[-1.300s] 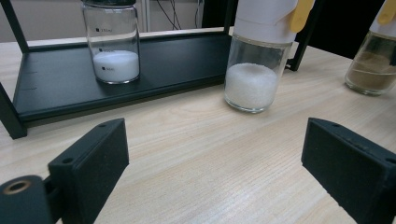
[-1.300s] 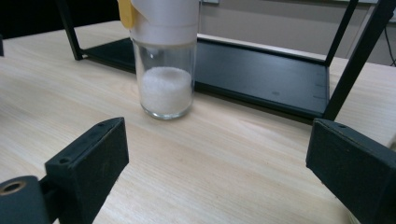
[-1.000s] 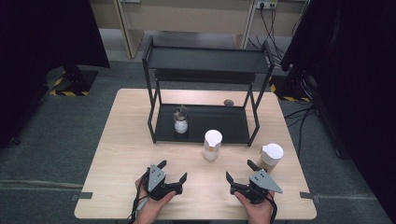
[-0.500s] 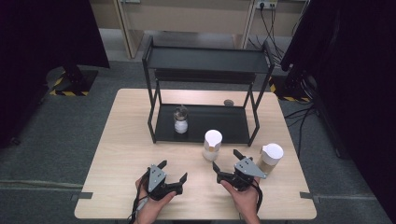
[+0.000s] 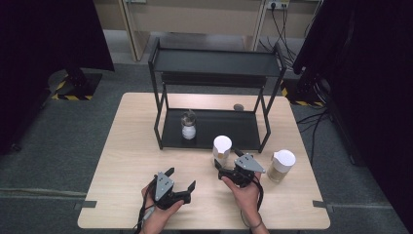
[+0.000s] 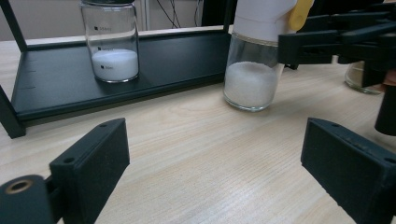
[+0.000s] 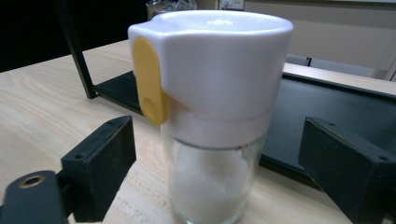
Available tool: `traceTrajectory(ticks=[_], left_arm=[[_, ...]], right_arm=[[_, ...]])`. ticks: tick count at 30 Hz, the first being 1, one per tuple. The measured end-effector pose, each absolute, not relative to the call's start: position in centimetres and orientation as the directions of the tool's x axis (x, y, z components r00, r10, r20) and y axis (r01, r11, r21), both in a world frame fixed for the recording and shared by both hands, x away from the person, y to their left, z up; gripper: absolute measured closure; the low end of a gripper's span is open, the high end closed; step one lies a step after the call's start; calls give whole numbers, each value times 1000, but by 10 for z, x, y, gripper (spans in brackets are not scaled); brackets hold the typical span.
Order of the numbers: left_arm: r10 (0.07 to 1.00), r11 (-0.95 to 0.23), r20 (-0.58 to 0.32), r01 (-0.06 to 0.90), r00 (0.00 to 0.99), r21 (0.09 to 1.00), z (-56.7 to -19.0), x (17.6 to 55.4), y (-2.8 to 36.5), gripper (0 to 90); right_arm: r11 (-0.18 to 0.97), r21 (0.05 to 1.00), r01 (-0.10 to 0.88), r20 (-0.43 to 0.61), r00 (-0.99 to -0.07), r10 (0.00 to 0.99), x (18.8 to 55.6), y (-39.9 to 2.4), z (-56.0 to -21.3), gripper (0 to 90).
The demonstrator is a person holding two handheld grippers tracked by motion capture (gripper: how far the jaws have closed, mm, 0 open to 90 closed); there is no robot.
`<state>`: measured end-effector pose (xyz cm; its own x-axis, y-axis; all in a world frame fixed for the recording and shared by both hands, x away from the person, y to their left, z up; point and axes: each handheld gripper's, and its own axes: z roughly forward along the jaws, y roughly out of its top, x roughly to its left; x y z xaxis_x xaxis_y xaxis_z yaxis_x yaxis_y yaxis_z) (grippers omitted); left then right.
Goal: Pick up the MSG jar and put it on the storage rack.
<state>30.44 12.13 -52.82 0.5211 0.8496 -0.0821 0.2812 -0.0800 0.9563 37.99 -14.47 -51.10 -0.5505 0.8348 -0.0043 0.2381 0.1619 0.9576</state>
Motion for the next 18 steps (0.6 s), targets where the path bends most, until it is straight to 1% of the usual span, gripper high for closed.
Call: traceTrajectory(ticks=[10,16,18], left_arm=[[848,-85,-78,281,524,956,-528,304,121,74],[849,-82,-82,282,522,956,-528,304,121,75],[849,-83,-80,281,523,956,-528,304,121,75]], right_arm=[[162,956,246,-1,-548,836,394,-136,-513,214],[162,957,242,2,-561,828,398,-133,-516,301],[159,958,239,1,-555,832,398,-133,-516,304]])
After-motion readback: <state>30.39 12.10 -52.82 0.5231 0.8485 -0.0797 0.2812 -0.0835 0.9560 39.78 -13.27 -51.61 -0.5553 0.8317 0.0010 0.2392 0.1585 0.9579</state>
